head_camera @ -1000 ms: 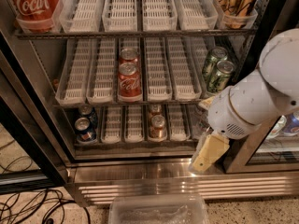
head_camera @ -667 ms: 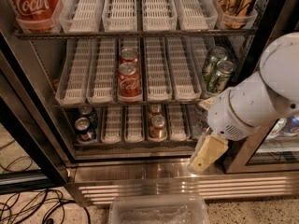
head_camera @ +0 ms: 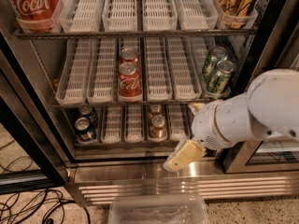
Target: Pick coke can from middle shelf of fridge
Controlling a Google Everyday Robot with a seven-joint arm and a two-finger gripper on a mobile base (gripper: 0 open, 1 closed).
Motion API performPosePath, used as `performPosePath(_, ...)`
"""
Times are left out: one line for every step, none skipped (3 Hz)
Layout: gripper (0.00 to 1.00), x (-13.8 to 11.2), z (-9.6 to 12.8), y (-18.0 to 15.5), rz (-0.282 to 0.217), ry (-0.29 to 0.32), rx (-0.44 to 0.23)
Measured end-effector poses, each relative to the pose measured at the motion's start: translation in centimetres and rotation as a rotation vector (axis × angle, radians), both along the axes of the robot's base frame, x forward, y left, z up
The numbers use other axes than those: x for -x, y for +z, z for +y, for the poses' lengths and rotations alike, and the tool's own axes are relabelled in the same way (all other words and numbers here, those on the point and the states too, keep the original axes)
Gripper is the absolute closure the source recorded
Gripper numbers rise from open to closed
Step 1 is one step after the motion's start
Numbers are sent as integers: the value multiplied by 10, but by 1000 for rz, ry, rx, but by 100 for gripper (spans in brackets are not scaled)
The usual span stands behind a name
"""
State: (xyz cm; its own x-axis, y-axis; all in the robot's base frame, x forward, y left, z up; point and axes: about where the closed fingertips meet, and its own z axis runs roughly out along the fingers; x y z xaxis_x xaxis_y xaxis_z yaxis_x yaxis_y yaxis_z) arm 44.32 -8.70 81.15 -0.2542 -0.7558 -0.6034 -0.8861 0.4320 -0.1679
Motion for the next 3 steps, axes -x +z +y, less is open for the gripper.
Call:
performPosePath(0, -16, 27, -2, -81, -43, -66)
performPosePath(0, -32, 53, 1, -127, -81, -119)
performPosePath(0, -32, 53, 1, -127, -81, -119)
